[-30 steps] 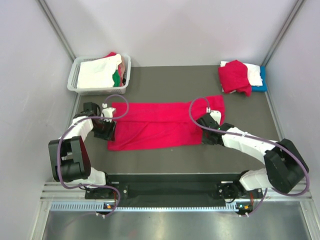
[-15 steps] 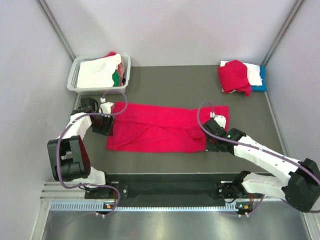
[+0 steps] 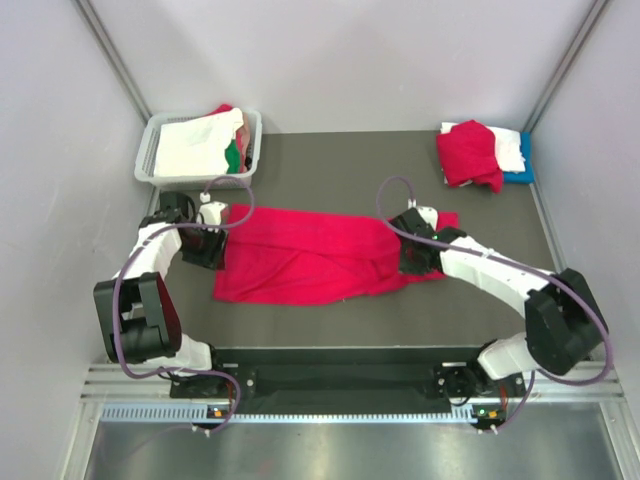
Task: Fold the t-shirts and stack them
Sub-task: Fold the tshirt
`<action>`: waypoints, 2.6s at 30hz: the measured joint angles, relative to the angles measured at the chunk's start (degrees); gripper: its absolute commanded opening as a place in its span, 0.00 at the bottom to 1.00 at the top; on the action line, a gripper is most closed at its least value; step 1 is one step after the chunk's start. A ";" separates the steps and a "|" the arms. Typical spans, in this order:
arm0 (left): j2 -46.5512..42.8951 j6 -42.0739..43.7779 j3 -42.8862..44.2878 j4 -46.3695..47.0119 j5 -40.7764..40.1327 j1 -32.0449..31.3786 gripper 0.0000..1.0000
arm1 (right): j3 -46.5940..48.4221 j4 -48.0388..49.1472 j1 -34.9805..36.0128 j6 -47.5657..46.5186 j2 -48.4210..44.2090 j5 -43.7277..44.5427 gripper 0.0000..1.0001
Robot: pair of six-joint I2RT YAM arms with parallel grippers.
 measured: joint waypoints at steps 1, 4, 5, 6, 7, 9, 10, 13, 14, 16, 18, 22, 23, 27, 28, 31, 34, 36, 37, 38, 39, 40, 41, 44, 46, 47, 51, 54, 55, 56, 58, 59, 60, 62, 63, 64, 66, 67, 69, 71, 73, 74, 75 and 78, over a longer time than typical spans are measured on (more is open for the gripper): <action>0.00 0.04 0.00 -0.15 0.00 0.02 0.58 | 1.55 1.31 -1.27 -0.70 1.51 -0.42 0.02; -0.22 0.22 0.00 -0.81 0.00 0.09 0.58 | 4.31 5.09 -4.96 -2.56 5.62 -1.68 0.14; -0.31 0.24 0.00 -1.01 0.02 0.11 0.58 | 4.70 6.21 -6.19 -2.95 7.10 -2.01 0.14; -0.37 0.28 0.00 -1.14 0.02 0.11 0.58 | 4.79 7.06 -6.99 -3.39 8.22 -2.05 0.14; -0.48 0.37 0.00 -1.18 0.02 0.13 0.58 | 4.81 7.89 -7.93 -3.74 9.77 -2.27 0.15; -0.68 0.48 0.00 -1.27 0.02 0.13 0.58 | 4.81 8.70 -8.83 -4.00 12.09 -2.64 0.27; -0.74 0.57 0.00 -1.36 0.04 0.15 0.58 | 4.81 9.27 -9.11 -4.04 13.25 -2.84 0.27; -0.76 0.70 0.00 -1.53 0.04 0.13 0.58 | 4.81 10.62 -9.14 -4.35 14.23 -2.86 0.32; -0.76 0.74 0.00 -1.55 0.07 0.13 0.58 | 4.90 10.78 -9.14 -4.46 14.21 -2.73 0.34; -0.76 0.85 0.00 -1.57 0.11 0.15 0.58 | 5.09 10.95 -9.11 -5.03 14.21 -2.27 0.38; -0.76 0.96 0.02 -1.88 0.17 0.13 0.58 | 5.99 10.25 -8.96 -5.86 14.14 -1.20 0.40; -0.76 1.31 0.17 -2.49 0.20 0.15 0.58 | 7.89 8.09 -7.23 -8.04 11.37 2.45 0.46; -0.76 1.33 0.33 -2.75 0.24 0.15 0.58 | 8.00 7.63 -6.47 -8.39 9.79 3.08 0.46; -0.76 1.99 2.45 -5.97 1.88 0.15 0.51 | 7.76 5.53 -3.43 -8.90 3.10 4.26 0.49; -0.74 2.32 3.23 -7.04 2.49 0.13 0.49 | 7.39 5.46 -2.80 -8.76 1.46 4.26 0.49; -0.72 4.59 6.21 -11.06 4.11 -0.44 0.43 | 5.44 4.87 -0.92 -8.07 -1.64 4.17 0.49; -0.92 7.08 5.90 -12.96 3.85 -1.33 0.41 | 3.63 4.37 1.40 -7.23 -1.20 3.56 0.49; -1.66 8.48 4.17 -13.64 2.91 -1.92 0.41 | 2.38 4.37 2.38 -6.71 -0.22 2.58 0.49; -2.21 9.25 2.99 -14.14 2.40 -2.21 0.40 | 1.75 4.37 2.64 -6.40 0.35 1.99 0.49; -2.86 9.97 1.75 -14.69 1.81 -2.40 0.40 | 1.29 4.31 2.84 -6.25 1.01 1.60 0.49; -3.43 10.73 0.59 -15.39 1.31 -2.51 0.39 | 0.96 4.33 2.91 -6.08 1.51 1.40 0.48; -3.93 11.37 -0.46 -16.09 0.85 -2.54 0.38 | 0.68 4.35 2.93 -5.90 2.21 1.18 0.48; -4.35 12.04 -1.36 -16.70 0.35 -2.51 0.35 | 0.61 4.35 2.93 -5.84 2.80 1.03 0.48; -5.20 13.33 -3.15 -18.08 -0.44 -2.51 0.34 | 0.50 4.66 2.93 -5.70 3.50 0.70 0.48; -5.35 14.14 -3.67 -19.19 -0.66 -2.51 0.34 | 0.39 4.85 2.93 -5.49 3.65 0.55 0.48; -5.35 14.47 -3.78 -19.47 -0.70 -2.51 0.34 | 0.37 4.96 2.93 -5.46 3.72 0.50 0.48; -5.35 15.19 -4.70 -20.00 -0.74 -2.51 0.40 | 0.33 5.81 2.93 -5.31 4.35 0.28 0.48; -5.35 14.97 -5.29 -20.02 -0.79 -2.51 0.48 | 0.02 7.45 2.93 -5.29 5.51 0.04 0.48; -5.35 14.86 -5.38 -19.98 -0.79 -2.51 0.54 | -0.22 7.89 2.95 -5.31 5.90 -0.13 0.47; -5.35 14.67 -5.38 -19.89 -0.81 -2.51 0.55 | -0.48 8.24 2.93 -5.31 6.34 -0.39 0.47; -5.35 14.12 -5.38 -19.56 -0.68 -2.51 0.60 | -0.66 9.03 2.93 -5.29 7.34 -1.14 0.47; -5.35 13.68 -5.40 -19.28 -0.63 -2.54 0.61 | -0.72 9.44 2.95 -5.31 7.69 -1.42 0.47; -5.35 13.38 -5.46 -19.02 -0.48 -2.58 0.61 | -0.74 9.94 2.93 -5.31 8.13 -1.70 0.47; -5.31 12.68 -5.60 -18.51 -0.15 -2.64 0.62 | -0.74 10.62 2.93 -5.33 8.72 -2.10 0.47; -5.29 12.33 -5.73 -18.16 0.02 -2.69 0.62 | -0.74 11.06 2.93 -5.35 9.03 -2.32 0.46; -5.27 12.09 -5.92 -17.73 0.13 -2.75 0.61 | -0.74 11.43 2.93 -5.42 9.35 -2.49 0.46; -4.79 11.56 -6.19 -16.87 0.24 -2.82 0.60 | -0.74 11.96 2.93 -5.53 10.01 -2.71 0.46; -4.33 11.21 -6.43 -16.22 0.22 -2.84 0.58 | -0.72 12.20 2.93 -5.53 10.38 -2.80 0.46; -3.15 10.51 -6.95 -15.10 0.20 -2.84 0.54 | -0.72 12.61 2.93 -5.79 10.67 -2.89 0.45; -1.86 10.05 -7.19 -14.34 0.22 -2.86 0.49 | -0.72 12.72 2.93 -5.99 10.69 -2.91 0.45; -0.76 9.42 -7.17 -13.73 0.22 -2.86 0.41 | -0.68 12.72 2.93 -6.05 10.73 -2.91 0.45; -0.24 9.11 -7.17 -13.31 0.17 -2.89 0.39 | -0.63 12.72 2.93 -6.16 10.73 -2.91 0.45; 0.20 8.85 -7.17 -12.92 0.22 -2.89 0.35 | -0.61 12.70 2.93 -6.25 10.75 -2.91 0.45; 0.85 8.35 -7.17 -12.00 0.22 -2.89 0.13 | -0.46 12.68 2.93 -6.45 10.82 -2.97 0.45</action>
